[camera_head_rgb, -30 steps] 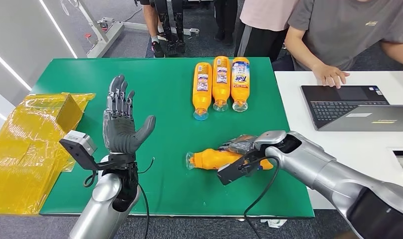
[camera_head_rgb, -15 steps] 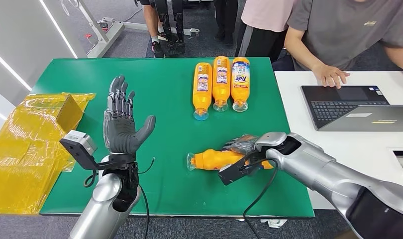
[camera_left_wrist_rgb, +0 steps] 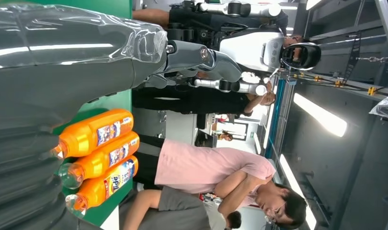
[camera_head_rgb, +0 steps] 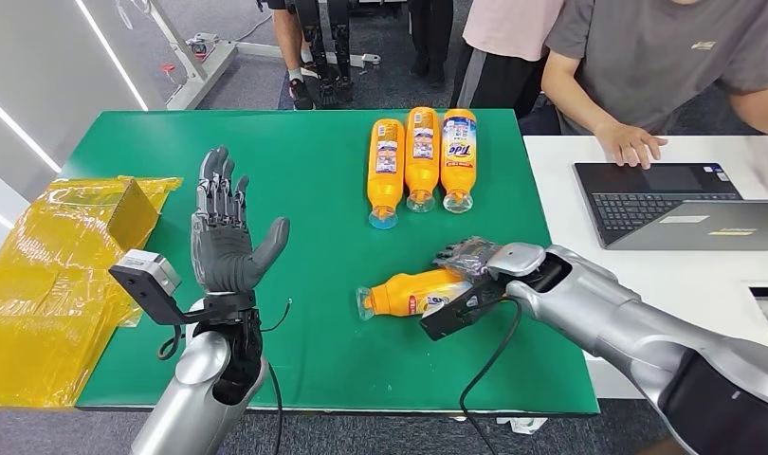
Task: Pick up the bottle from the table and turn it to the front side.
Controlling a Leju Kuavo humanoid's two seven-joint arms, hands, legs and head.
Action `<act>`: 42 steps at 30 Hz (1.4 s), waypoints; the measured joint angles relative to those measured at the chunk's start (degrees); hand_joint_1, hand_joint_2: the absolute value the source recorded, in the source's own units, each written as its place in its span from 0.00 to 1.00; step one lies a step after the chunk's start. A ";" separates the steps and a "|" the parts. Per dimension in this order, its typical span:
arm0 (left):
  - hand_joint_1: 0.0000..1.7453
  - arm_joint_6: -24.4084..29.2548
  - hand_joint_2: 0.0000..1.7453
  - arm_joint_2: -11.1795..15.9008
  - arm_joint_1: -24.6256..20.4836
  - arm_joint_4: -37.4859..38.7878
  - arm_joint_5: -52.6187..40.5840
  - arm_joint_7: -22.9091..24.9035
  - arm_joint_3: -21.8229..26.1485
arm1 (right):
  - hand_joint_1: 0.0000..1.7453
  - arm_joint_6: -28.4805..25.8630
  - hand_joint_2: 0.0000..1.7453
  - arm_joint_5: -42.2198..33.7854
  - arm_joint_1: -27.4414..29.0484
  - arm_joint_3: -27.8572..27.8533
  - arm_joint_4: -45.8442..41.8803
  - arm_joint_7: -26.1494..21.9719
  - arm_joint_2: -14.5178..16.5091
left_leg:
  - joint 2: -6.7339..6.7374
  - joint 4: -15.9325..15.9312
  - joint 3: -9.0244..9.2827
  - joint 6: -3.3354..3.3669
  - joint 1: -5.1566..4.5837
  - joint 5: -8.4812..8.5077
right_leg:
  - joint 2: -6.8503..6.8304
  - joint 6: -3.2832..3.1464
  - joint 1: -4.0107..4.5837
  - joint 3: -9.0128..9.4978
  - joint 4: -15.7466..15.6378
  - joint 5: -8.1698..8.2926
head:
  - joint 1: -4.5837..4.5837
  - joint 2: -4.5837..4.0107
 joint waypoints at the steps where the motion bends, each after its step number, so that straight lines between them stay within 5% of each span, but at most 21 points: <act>1: 0.00 0.01 1.00 0.04 0.01 0.00 0.00 0.00 -0.01 | 0.00 -0.03 1.00 0.03 -0.04 0.01 0.09 0.04 0.04 | 0.00 0.00 0.00 0.00 0.00 0.00 | 0.00 0.00 0.00 0.00 0.00 0.00 | 0.00 0.00; 38: 0.00 2.63 1.00 0.08 0.01 0.00 0.22 0.01 -1.35 | 0.00 6.61 1.00 -1.74 -1.91 2.49 5.62 -0.14 1.77 | 0.00 0.00 0.02 0.00 0.00 0.00 | 0.01 0.00 0.00 0.01 -0.01 0.00 | 0.00 0.00; 42: 0.00 3.06 1.00 0.08 0.02 0.15 0.22 0.00 -1.37 | 1.00 4.61 1.00 -1.10 -1.83 2.97 7.50 -0.41 2.38 | 0.01 0.00 0.05 0.00 0.00 0.00 | 0.01 0.00 0.00 0.03 -0.01 0.00 | 0.00 0.00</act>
